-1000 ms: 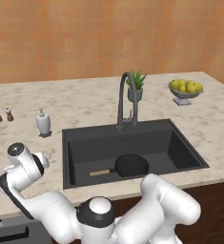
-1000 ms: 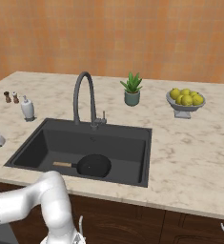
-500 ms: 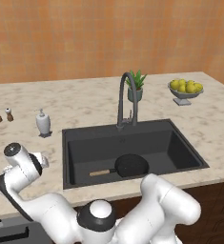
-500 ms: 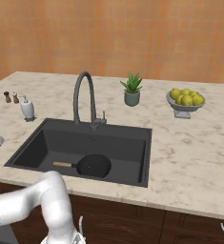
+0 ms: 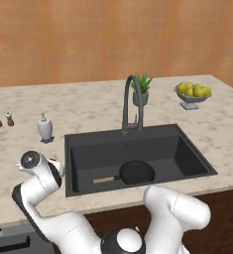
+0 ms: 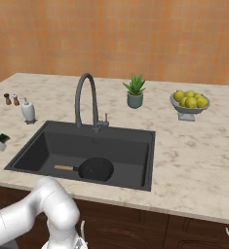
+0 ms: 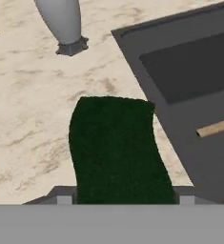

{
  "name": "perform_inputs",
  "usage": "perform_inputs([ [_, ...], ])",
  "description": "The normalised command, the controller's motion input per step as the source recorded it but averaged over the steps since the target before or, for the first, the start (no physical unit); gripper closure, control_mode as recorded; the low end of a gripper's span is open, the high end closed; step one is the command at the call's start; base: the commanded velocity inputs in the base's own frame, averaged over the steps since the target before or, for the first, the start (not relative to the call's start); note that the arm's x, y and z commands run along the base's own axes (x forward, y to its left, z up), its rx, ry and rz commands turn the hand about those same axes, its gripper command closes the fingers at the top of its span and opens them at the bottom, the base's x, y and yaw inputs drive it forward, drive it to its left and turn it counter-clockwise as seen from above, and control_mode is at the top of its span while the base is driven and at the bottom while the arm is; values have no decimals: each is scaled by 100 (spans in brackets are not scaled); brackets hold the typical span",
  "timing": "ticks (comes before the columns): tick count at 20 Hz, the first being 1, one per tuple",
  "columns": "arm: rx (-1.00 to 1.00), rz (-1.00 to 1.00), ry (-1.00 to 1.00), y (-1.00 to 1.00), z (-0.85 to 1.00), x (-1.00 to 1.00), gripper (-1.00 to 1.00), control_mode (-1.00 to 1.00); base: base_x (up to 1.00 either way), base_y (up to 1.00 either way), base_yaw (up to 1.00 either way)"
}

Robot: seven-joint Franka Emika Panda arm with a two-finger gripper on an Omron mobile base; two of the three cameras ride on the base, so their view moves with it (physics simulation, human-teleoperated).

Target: Pick the pan and sponge and place them into the sink. Then turn on the water.

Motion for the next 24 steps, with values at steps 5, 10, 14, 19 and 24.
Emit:
perform_inputs([
  [5,26,-44,2,-91,58,-13,100,-100,0,0,0],
  [10,25,-41,9,-96,66,-22,100,-100,0,0,0],
  [14,17,-33,12,-100,7,-13,100,-100,0,0,0],
  [19,6,-17,17,-90,0,12,100,-100,0,0,0],
  [24,0,-3,10,-34,0,66,100,-100,0,0,0],
])
